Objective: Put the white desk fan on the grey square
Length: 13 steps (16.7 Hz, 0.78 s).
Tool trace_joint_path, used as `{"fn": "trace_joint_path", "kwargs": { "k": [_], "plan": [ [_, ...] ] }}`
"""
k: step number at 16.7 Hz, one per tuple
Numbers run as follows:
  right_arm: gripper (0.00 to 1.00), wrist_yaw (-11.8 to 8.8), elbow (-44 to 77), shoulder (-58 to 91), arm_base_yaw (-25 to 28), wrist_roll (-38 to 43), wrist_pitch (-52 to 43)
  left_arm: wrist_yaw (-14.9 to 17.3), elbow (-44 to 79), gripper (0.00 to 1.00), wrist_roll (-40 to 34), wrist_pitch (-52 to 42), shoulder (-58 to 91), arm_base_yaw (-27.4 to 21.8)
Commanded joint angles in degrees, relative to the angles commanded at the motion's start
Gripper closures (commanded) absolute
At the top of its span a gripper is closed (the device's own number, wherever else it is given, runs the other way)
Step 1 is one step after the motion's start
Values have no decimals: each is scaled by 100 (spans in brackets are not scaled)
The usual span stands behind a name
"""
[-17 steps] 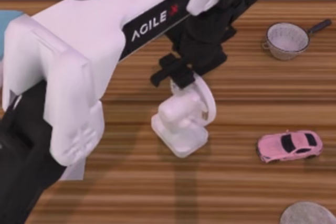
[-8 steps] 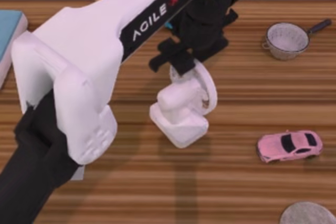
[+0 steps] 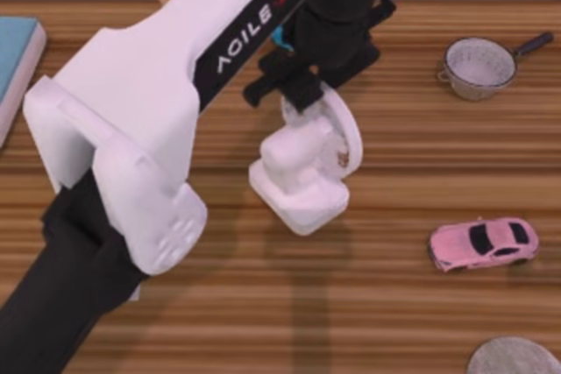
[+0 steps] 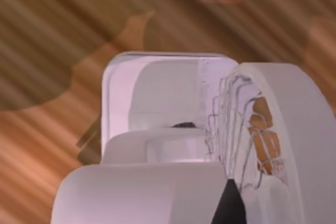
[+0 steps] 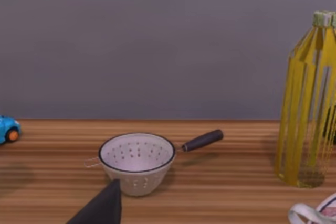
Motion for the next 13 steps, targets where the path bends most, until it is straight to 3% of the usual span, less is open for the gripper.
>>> {"fn": "trace_joint_path", "kwargs": {
  "k": [7, 10, 13],
  "plan": [
    [0, 0, 0, 0, 0, 0, 0, 72, -136, 100, 345, 65, -6, 53],
    [0, 0, 0, 0, 0, 0, 0, 249, -778, 100, 1219, 243, -313, 275],
    [0, 0, 0, 0, 0, 0, 0, 503, -1629, 100, 2608, 556, -836, 594]
  ]
}}
